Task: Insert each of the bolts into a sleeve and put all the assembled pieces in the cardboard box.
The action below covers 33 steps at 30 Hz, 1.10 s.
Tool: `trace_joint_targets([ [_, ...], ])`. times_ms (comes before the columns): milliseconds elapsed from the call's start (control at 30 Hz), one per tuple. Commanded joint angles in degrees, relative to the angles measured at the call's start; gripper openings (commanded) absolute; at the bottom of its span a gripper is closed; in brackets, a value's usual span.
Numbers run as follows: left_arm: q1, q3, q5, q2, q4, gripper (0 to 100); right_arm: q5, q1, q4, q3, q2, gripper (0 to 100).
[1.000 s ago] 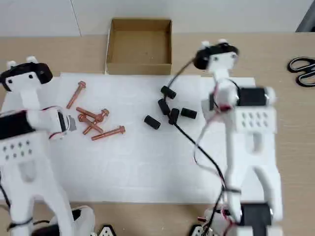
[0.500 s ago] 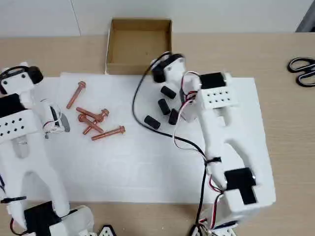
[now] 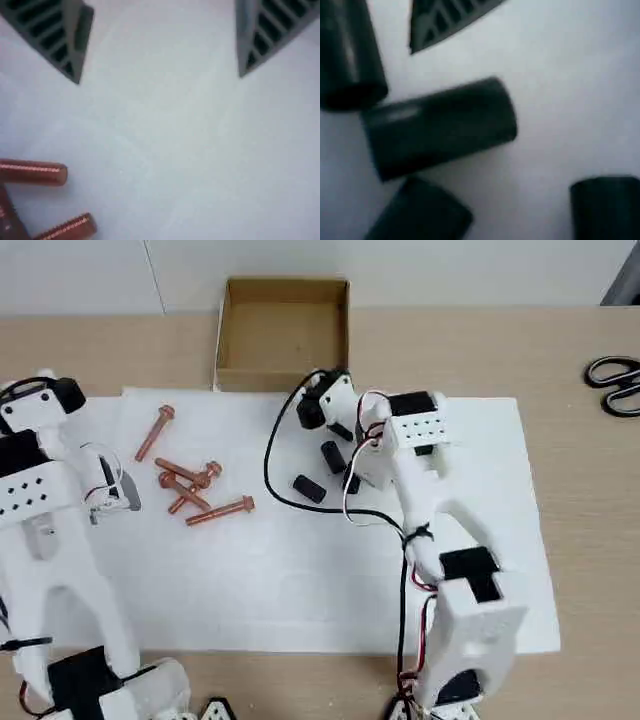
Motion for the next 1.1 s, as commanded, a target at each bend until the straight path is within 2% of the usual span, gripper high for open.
trace_joint_targets([
  [0, -0.09, -2.42, -0.09, -0.53, 0.18, 19, 0.35, 0.75, -2.77, -2.73, 1.71, 29.6],
  [267, -0.09, -2.42, -0.09, -0.53, 0.18, 19, 0.18, 1.27, -4.70, -3.96, 7.87, 27.5],
  [433, -0.09, -2.33, 0.00, -0.53, 0.26, 19, 0.09, 3.21, -4.62, -5.98, 10.51, 9.6],
  [533, -0.09, -2.24, 0.00, -0.62, 0.35, 19, -2.46, 5.23, -4.88, -6.15, 10.68, 0.0],
  [667, 0.09, -2.24, 0.00, -0.62, 0.35, 19, -5.10, 8.75, -2.77, -11.34, 10.59, 0.5],
  [867, 0.09, -2.33, 0.00, -0.70, 0.44, 19, -9.23, 11.03, 8.04, -24.97, 10.59, 0.4],
  [1067, 0.53, -2.51, -0.97, -0.53, 0.44, 19, -18.37, 10.59, 20.35, -36.84, 10.59, 0.4],
])
